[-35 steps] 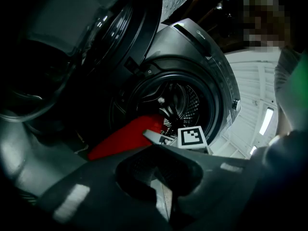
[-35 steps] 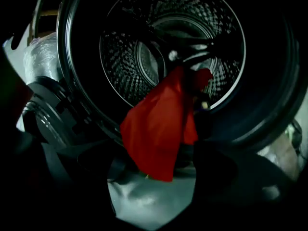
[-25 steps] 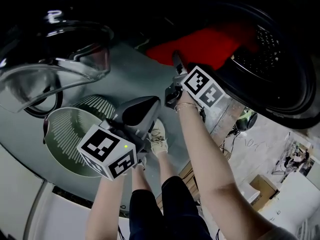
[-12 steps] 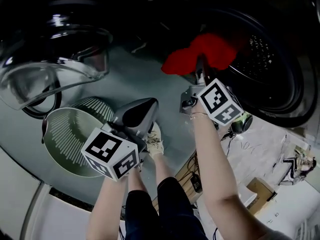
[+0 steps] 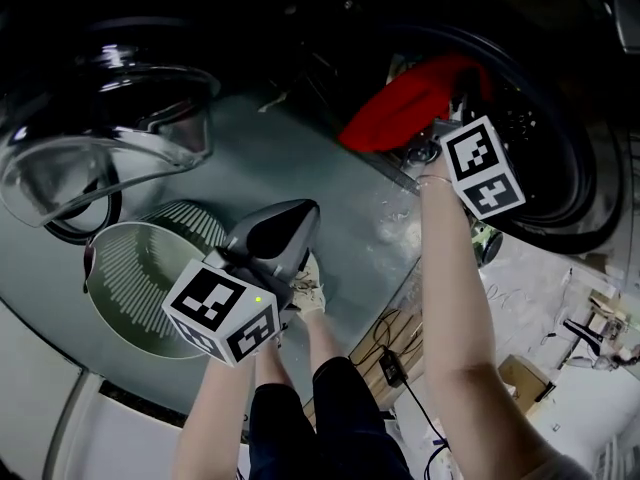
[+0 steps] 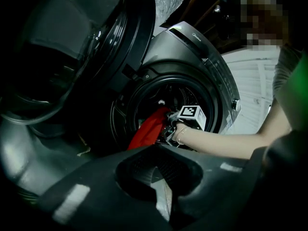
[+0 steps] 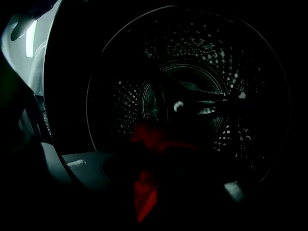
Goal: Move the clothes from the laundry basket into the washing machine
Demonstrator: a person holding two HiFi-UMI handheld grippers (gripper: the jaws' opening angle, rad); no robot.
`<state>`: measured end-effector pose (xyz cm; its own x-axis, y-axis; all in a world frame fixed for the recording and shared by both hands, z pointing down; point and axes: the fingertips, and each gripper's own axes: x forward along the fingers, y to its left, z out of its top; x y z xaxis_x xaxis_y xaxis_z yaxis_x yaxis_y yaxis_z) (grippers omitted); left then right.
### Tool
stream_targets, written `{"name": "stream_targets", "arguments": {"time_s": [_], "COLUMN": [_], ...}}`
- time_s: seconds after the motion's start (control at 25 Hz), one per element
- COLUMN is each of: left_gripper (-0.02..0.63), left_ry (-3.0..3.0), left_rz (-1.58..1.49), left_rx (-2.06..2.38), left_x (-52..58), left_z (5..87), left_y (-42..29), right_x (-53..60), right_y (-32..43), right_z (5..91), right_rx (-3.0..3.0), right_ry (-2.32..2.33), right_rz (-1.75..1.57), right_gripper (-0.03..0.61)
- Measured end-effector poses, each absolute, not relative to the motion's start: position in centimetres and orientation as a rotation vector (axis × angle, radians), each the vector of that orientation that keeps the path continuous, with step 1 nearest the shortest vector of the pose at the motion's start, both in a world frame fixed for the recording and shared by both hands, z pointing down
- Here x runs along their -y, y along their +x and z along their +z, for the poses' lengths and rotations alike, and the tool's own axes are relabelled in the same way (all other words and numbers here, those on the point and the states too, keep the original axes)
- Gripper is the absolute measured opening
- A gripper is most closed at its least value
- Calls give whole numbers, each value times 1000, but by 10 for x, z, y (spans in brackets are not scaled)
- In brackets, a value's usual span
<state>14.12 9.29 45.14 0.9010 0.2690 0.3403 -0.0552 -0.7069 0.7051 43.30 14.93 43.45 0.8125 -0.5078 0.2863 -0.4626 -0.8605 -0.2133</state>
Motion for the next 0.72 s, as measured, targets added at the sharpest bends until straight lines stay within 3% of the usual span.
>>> {"name": "stream_targets", "arguments": {"time_s": [0.12, 0.16, 0.24, 0.36, 0.48, 0.72], "left_gripper": [2, 2, 2, 2, 2, 2], "left_ry": [2289, 2287, 2282, 2278, 2279, 2272], "left_rz": [554, 554, 554, 561, 551, 565], "left_rx": [-167, -170, -174, -184, -181, -164], "left_x": [-98, -100, -102, -104, -103, -99], "left_z": [455, 456, 458, 459, 461, 463], "left_y": [142, 143, 143, 145, 146, 148], "right_x": [-144, -141, -138, -148, -158, -141], "right_y": [441, 441, 435, 422, 399, 316], "right_z": [444, 453, 474, 492, 494, 560], "right_rx": [-794, -819, -843, -807, -814, -953], "right_ry": [-2841, -2816, -2763, -2707, -2683, -2616], "right_rz": [-545, -597, -722, -853, -901, -1199], "right_gripper": [94, 146, 320, 458, 514, 517]}}
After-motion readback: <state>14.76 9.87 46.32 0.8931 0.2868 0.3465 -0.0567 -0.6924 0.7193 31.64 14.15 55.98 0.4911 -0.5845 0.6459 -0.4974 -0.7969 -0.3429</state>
